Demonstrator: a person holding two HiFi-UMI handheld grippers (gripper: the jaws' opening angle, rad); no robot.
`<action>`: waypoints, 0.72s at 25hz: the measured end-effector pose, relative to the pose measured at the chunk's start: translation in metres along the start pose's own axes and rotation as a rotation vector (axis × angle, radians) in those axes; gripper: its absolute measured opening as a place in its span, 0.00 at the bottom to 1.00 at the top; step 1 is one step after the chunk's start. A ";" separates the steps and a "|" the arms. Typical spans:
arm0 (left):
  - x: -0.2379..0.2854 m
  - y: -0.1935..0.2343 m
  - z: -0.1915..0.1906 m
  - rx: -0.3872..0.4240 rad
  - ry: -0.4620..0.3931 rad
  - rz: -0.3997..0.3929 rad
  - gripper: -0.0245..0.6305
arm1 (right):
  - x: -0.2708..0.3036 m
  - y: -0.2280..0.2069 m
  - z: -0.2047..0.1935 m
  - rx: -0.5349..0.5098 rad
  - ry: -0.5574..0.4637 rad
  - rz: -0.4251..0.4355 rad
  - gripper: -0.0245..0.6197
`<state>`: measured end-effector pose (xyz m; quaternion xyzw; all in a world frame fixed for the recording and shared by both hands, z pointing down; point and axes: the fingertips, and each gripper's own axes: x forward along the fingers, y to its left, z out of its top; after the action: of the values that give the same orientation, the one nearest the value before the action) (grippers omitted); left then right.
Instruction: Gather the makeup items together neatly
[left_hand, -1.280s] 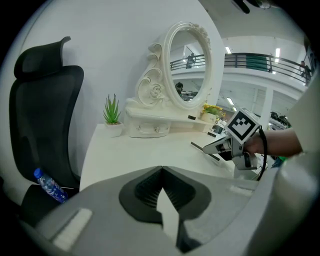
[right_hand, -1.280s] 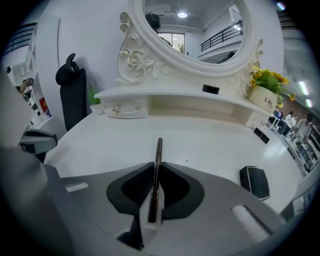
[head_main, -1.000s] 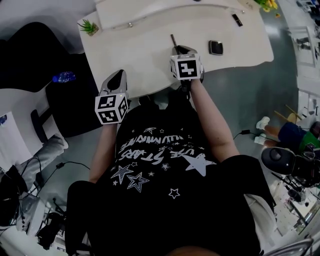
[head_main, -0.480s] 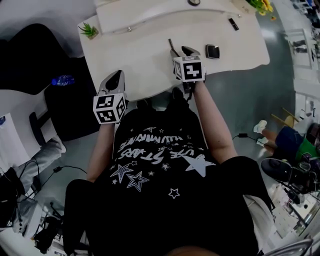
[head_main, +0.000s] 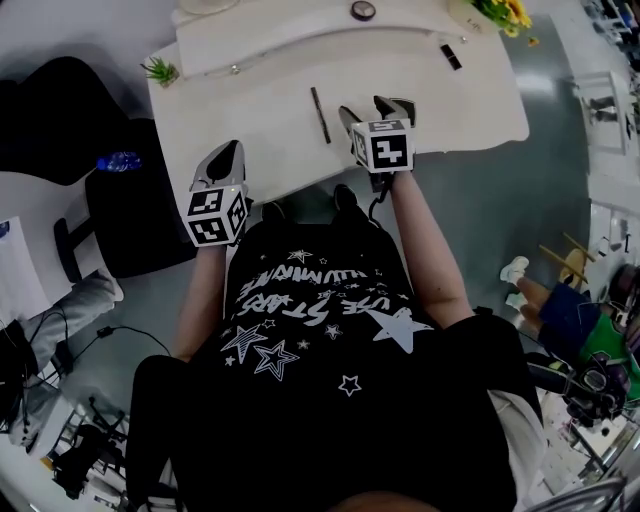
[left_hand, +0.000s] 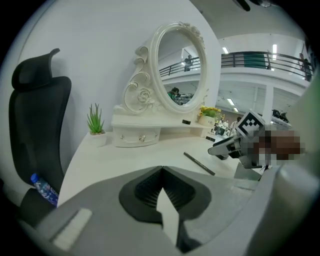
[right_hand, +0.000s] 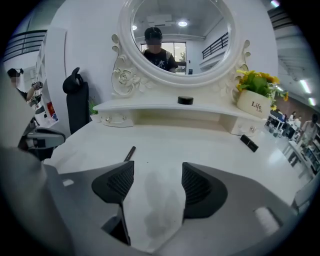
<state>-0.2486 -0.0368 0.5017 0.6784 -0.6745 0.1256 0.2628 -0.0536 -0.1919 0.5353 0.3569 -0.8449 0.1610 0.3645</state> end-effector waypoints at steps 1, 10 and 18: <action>0.002 -0.006 0.001 0.001 -0.002 0.004 0.04 | -0.003 -0.008 -0.001 -0.005 -0.004 -0.009 0.55; 0.022 -0.056 0.000 -0.019 0.010 0.028 0.04 | -0.018 -0.083 -0.030 0.086 0.008 -0.132 0.64; 0.026 -0.077 0.000 -0.004 0.022 0.033 0.04 | -0.011 -0.098 -0.045 0.201 0.041 -0.138 0.69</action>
<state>-0.1716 -0.0623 0.5012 0.6653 -0.6829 0.1361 0.2693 0.0447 -0.2306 0.5592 0.4455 -0.7903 0.2268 0.3542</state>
